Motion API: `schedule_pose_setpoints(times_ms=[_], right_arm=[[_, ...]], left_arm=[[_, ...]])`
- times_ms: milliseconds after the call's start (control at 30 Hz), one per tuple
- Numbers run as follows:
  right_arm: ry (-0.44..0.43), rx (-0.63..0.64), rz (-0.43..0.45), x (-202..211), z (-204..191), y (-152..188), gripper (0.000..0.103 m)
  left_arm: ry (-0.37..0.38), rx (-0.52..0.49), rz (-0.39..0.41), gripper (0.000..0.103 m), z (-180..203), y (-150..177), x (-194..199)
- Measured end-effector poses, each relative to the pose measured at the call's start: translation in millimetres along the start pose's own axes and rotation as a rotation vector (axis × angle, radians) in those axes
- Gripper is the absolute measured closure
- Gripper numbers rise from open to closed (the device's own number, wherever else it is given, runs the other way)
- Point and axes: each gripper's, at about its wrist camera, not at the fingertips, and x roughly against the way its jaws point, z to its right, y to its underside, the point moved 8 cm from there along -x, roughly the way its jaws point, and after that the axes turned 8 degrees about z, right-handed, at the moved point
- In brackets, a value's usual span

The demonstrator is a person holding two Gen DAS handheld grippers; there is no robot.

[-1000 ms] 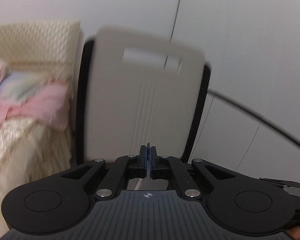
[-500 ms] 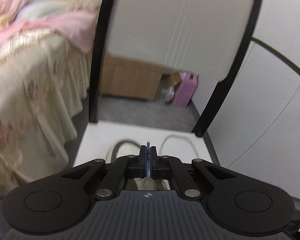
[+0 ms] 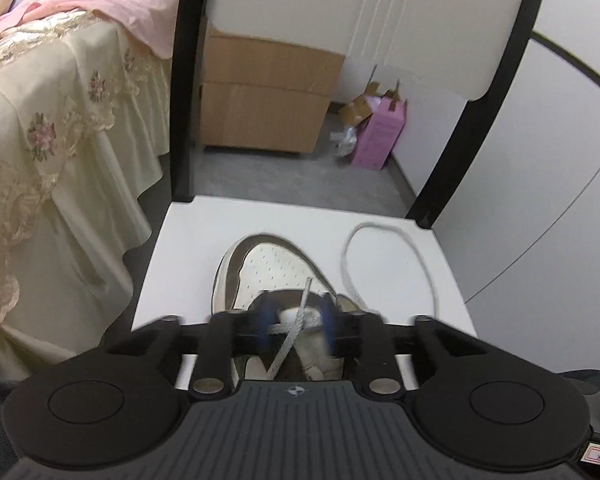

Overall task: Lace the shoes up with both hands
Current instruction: 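Lower the left gripper to the sneaker and grip the eyelet panel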

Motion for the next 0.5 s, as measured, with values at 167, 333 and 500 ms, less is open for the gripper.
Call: schedule_pose_setpoints(times_ms=[167,333,500], right_arm=[[-0.013,-0.010,0.056,7,1,-6,0.055],[-0.112,-0.045,0.128,24,-5,-15,0.055],[-0.291,-0.093,0.126,35,-24,-17,0.055]], left_arm=[[-0.026,-0.008,0.015,0.046,-3,4,17],[-0.017,0.001,0.042,0.044,-4,12,46],[0.021,-0.025,0.065,0.045,4,30,72]])
